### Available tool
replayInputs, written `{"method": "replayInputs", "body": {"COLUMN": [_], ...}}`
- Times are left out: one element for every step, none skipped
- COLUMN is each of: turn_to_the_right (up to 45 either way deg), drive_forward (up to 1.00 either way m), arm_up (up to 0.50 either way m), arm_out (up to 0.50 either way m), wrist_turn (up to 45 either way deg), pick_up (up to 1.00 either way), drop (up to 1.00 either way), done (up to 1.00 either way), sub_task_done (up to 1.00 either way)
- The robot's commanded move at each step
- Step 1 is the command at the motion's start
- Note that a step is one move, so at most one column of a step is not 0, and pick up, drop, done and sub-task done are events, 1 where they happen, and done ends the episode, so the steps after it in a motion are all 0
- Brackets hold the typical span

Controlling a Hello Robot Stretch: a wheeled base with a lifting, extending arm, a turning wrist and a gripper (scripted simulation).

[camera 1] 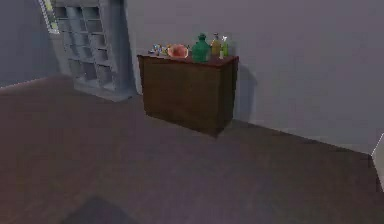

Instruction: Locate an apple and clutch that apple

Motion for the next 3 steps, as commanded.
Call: {"method": "replayInputs", "body": {"turn_to_the_right": [0.0, -45.0, -12.0], "drive_forward": [0.75, 0.0, 0.0], "arm_up": [0.0, 0.0, 0.0], "arm_out": [0.0, 0.0, 0.0], "wrist_turn": [0.0, 0.0, 0.0], "pick_up": [0.0, 0.0, 0.0], "drop": [0.0, 0.0, 0.0], "done": [0.0, 0.0, 0.0], "sub_task_done": [0.0, 0.0, 0.0]}}
